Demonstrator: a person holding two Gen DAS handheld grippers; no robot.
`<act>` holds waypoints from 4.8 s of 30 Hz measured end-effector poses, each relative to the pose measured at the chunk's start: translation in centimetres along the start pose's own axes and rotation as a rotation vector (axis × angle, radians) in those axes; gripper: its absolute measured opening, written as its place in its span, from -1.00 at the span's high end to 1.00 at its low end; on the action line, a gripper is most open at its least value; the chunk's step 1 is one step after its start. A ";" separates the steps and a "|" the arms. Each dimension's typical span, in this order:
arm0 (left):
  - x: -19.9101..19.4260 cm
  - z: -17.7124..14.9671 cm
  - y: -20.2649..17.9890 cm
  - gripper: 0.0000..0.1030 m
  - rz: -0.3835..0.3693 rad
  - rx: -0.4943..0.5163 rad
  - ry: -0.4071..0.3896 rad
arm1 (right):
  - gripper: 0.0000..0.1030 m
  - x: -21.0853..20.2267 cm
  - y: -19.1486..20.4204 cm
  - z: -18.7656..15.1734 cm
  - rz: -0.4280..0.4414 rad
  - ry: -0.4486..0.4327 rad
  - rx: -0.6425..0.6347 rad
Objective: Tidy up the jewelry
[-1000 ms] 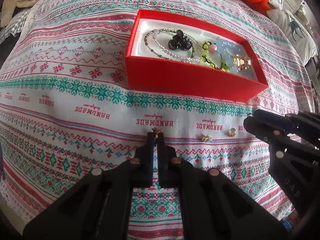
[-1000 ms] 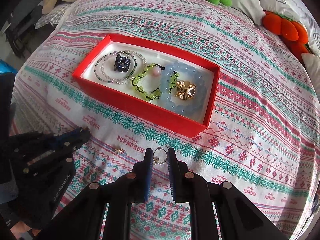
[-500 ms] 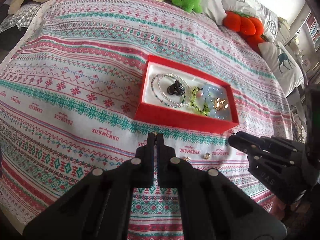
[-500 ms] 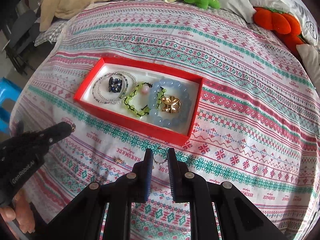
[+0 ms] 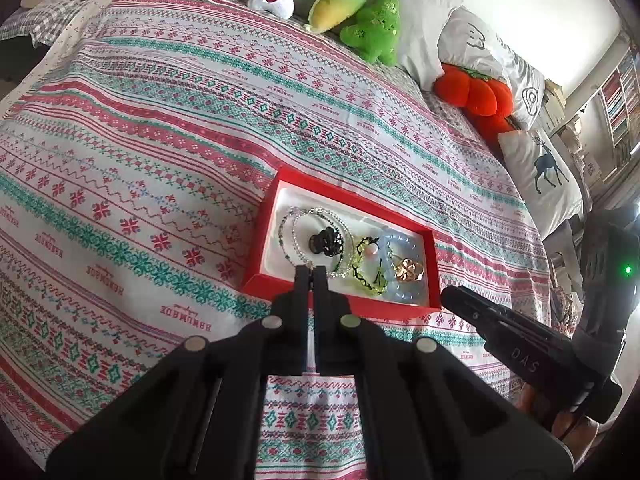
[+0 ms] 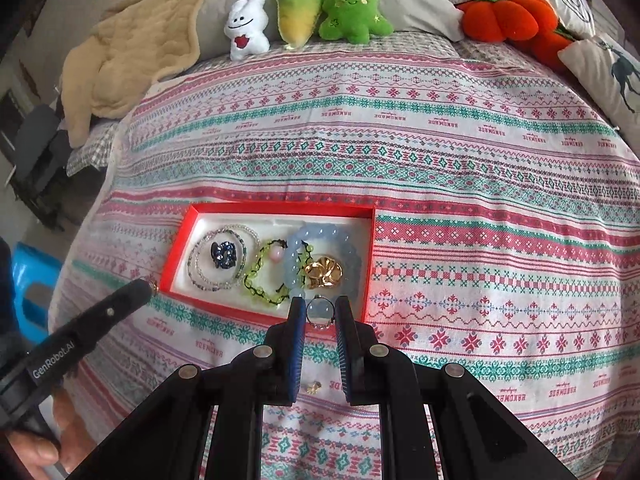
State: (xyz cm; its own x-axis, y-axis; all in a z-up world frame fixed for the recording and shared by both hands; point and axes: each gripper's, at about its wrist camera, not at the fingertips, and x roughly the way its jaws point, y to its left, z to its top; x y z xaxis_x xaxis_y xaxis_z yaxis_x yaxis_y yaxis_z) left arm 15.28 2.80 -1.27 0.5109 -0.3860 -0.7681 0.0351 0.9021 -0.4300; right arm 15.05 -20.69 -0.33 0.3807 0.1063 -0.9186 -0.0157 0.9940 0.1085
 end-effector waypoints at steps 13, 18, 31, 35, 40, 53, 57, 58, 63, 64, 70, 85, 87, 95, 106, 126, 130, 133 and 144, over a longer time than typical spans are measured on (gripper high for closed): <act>3.0 1.0 -1.3 0.95 0.008 -0.002 0.014 | 0.69 2.6 0.9 1.0 0.054 -0.024 0.066; 3.4 1.1 -1.5 0.95 0.002 0.002 0.020 | 0.53 2.3 1.0 1.5 0.083 -0.049 0.072; 1.6 0.2 -0.8 0.77 0.067 0.032 0.006 | 0.43 0.4 0.1 1.1 0.063 -0.055 0.058; 0.8 -0.4 -1.2 0.66 0.115 0.084 -0.009 | 0.26 -0.2 0.0 0.9 0.043 -0.055 0.027; 0.3 -1.3 -1.3 0.49 0.119 0.114 0.001 | 0.25 -0.1 -0.2 0.1 -0.024 -0.025 -0.048; 2.8 -4.6 -3.7 0.28 0.152 0.247 0.107 | 0.25 2.6 -1.7 -1.8 -0.068 0.163 -0.050; 4.0 -5.4 -4.9 0.23 0.164 0.314 0.153 | 0.25 2.8 -1.3 -1.9 -0.069 0.169 -0.062; 4.3 -5.6 -5.1 0.21 0.167 0.324 0.166 | 0.25 2.8 -1.2 -1.9 -0.071 0.173 -0.064; 5.3 -6.4 -5.6 0.20 0.180 0.351 0.200 | 0.25 3.0 -1.2 -1.7 -0.087 0.183 -0.068; 5.3 -6.6 -5.6 0.20 0.180 0.355 0.202 | 0.25 3.1 -1.2 -1.7 -0.089 0.183 -0.067; 5.7 -7.0 -6.1 0.20 0.192 0.368 0.205 | 0.25 3.2 -1.4 -1.7 -0.096 0.184 -0.062; 7.3 -7.7 -7.0 0.62 0.222 0.426 0.229 | 0.25 3.0 -1.5 -1.6 -0.105 0.174 -0.061; 7.5 -7.7 -6.8 0.70 0.231 0.414 0.238 | 0.25 2.9 -1.5 -1.6 -0.106 0.173 -0.061; 7.3 -7.5 -6.7 0.73 0.226 0.384 0.232 | 0.25 2.9 -1.6 -1.7 -0.105 0.175 -0.059; 6.3 -6.7 -5.7 0.73 0.215 0.337 0.215 | 0.25 4.3 -0.9 -2.7 -0.047 0.252 -0.073; 5.0 -5.7 -4.0 0.73 0.216 0.276 0.192 | 0.50 8.4 2.6 -4.9 0.009 0.354 -0.093; 5.0 -5.7 -4.0 0.73 0.217 0.277 0.191 | 0.74 8.8 4.0 -5.8 -0.023 0.355 -0.132; 5.0 -5.8 -4.2 0.73 0.216 0.277 0.190 | 0.83 8.9 4.4 -6.0 -0.037 0.352 -0.125; 4.6 -5.5 -4.0 0.73 0.204 0.270 0.183 | 0.86 8.0 5.1 -5.0 -0.039 0.325 -0.167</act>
State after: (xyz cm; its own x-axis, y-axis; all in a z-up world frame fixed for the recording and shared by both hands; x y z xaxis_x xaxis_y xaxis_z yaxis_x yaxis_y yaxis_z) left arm 12.81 -3.68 -5.66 0.3697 -0.1992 -0.9076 0.1861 0.9728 -0.1377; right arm 13.42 -14.65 -9.05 0.0705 0.0446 -0.9965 -0.1682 0.9852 0.0321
